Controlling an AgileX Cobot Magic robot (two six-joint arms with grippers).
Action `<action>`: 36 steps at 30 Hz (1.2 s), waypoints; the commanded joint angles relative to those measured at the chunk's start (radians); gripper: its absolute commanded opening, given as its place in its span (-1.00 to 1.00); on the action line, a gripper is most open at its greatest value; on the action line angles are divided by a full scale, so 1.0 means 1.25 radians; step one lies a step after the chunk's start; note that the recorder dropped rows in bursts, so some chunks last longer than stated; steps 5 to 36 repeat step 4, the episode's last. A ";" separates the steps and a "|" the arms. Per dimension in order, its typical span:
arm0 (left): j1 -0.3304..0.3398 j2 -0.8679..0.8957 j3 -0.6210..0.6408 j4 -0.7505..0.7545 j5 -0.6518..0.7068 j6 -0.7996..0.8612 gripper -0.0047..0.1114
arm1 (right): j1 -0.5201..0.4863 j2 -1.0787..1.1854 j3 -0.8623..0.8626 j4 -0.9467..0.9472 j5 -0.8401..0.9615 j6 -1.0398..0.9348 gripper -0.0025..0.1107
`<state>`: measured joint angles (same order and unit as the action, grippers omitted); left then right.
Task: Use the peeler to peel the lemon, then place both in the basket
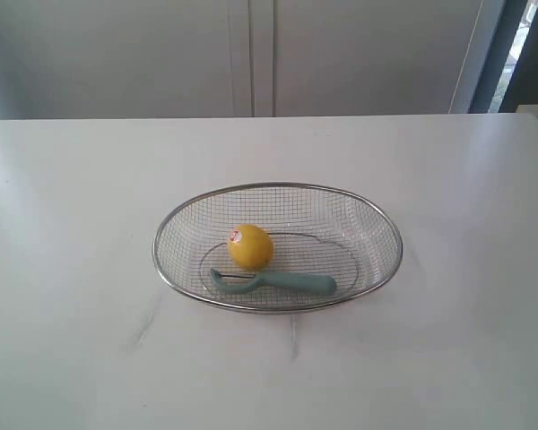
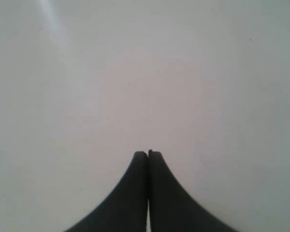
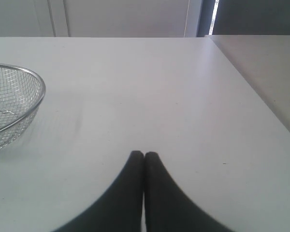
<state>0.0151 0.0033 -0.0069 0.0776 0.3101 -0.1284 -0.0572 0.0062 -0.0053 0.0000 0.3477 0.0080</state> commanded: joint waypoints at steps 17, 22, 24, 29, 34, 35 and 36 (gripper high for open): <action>0.002 -0.003 0.006 -0.001 -0.002 -0.002 -0.92 | -0.002 -0.005 0.004 -0.007 -0.001 -0.006 -0.96; 0.002 -0.003 0.006 -0.001 -0.002 -0.002 -0.92 | -0.002 -0.005 0.004 -0.007 -0.001 -0.006 -0.96; 0.002 -0.003 0.006 -0.001 -0.002 -0.002 -0.92 | -0.002 -0.005 0.004 -0.007 -0.001 -0.006 -0.96; 0.002 -0.003 0.006 -0.001 -0.002 -0.002 -0.92 | -0.002 -0.005 0.004 -0.007 -0.001 -0.006 -0.96; 0.002 -0.003 0.006 -0.001 -0.002 -0.002 -0.92 | -0.002 -0.005 0.004 -0.007 -0.001 -0.006 -0.96; 0.002 -0.003 0.006 -0.001 -0.002 -0.002 -0.92 | -0.002 -0.005 0.004 -0.007 -0.001 -0.006 -0.96; 0.002 -0.003 0.006 -0.001 -0.002 -0.002 -0.92 | -0.002 -0.005 0.004 -0.007 -0.001 -0.006 -0.96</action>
